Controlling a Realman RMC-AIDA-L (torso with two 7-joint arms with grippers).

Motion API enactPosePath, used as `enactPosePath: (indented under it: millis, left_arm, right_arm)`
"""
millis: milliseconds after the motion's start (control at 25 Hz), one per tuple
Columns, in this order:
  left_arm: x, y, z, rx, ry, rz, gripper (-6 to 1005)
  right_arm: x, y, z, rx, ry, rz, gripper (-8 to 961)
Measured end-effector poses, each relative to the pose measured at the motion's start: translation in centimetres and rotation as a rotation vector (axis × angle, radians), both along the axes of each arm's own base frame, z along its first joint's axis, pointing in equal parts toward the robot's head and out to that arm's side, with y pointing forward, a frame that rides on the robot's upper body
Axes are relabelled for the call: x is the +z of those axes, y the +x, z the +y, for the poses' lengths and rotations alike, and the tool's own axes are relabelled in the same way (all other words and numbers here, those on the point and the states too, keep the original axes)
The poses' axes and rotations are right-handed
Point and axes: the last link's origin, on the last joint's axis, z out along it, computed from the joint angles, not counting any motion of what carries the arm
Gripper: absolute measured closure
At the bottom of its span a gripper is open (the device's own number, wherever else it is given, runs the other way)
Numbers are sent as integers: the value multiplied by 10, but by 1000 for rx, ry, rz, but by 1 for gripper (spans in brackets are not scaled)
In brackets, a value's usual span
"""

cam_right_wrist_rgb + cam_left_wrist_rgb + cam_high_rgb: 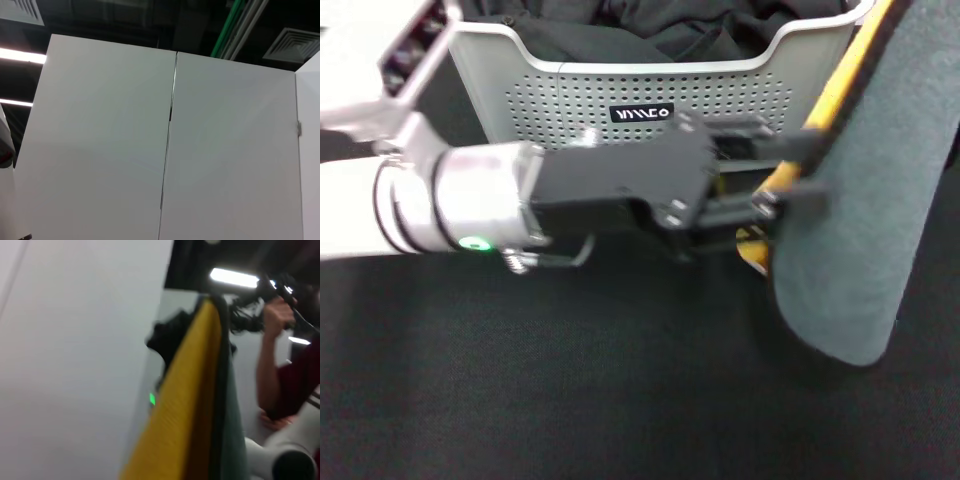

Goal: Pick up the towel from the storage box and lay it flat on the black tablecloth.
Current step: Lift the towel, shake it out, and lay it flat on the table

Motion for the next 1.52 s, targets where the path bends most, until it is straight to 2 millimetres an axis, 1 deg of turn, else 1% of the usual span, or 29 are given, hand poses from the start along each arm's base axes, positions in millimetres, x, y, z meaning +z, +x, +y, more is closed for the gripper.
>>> enactPosePath:
  millis: [120, 280, 520, 680, 1000, 1280, 1480, 1520]
  left_arm:
    - [-10, 8, -2, -37, -42, 32, 535]
    - [-14, 13, -2, -41, -85, 40, 534]
    - [-18, 8, -9, -37, -117, 54, 536]
    - [-19, 4, -12, -26, -120, 56, 538]
    - [-20, 2, -12, -20, -108, 61, 547]
    - [-20, 1, -11, -25, -86, 56, 565]
    - [-20, 0, -11, -22, -91, 62, 770]
    - [-20, 0, -11, -21, -93, 64, 774]
  right_arm:
    - [-2, 0, 0, 0, -4, 2, 943]
    - [-3, 4, 0, -16, -3, 7, 943]
    - [-3, 14, 4, -53, 3, 19, 943]
    - [-2, 14, 5, -54, 12, 22, 943]
    - [5, 19, 5, -71, 47, 31, 943]
    - [7, 23, 5, -77, 62, 28, 943]
    - [9, 24, 5, -77, 72, 27, 943]
    - [10, 24, 5, -78, 75, 27, 943]
